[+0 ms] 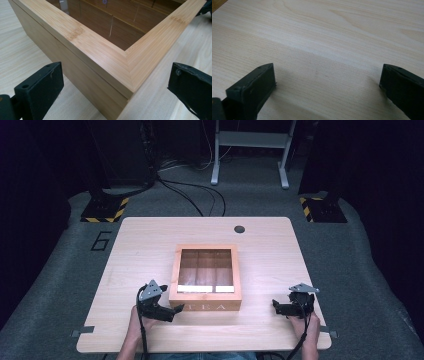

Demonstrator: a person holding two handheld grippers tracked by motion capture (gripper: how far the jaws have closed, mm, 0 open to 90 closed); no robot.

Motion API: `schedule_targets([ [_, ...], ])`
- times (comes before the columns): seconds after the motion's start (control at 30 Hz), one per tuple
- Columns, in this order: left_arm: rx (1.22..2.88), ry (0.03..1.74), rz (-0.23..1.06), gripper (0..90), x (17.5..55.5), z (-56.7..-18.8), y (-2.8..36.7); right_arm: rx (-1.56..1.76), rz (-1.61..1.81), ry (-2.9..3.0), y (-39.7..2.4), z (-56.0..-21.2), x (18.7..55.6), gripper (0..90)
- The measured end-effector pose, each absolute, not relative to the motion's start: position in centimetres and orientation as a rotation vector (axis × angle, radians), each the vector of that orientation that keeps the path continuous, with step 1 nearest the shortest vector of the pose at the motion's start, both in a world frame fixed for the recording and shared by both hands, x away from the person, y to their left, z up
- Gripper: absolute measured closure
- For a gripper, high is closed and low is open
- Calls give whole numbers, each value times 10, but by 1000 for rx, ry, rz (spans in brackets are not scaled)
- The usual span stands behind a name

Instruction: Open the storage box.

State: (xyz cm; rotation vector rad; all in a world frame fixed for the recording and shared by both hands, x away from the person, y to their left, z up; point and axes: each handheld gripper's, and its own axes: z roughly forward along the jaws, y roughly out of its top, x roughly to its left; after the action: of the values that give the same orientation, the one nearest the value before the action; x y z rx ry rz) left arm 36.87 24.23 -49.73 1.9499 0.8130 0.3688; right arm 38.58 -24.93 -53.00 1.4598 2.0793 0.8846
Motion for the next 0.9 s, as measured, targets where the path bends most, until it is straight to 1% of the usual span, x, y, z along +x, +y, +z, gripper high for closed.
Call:
schedule_targets([
  [0.23,1938,823,393,8,370,-501,236,1460,885,2079,-249,-530,386,0],
  [0.37,1931,812,392,54,371,-502,234,1463,883,2074,-250,-530,386,0],
  [0.9,1919,816,382,88,369,-502,238,1462,882,2073,-250,-530,386,0],
])
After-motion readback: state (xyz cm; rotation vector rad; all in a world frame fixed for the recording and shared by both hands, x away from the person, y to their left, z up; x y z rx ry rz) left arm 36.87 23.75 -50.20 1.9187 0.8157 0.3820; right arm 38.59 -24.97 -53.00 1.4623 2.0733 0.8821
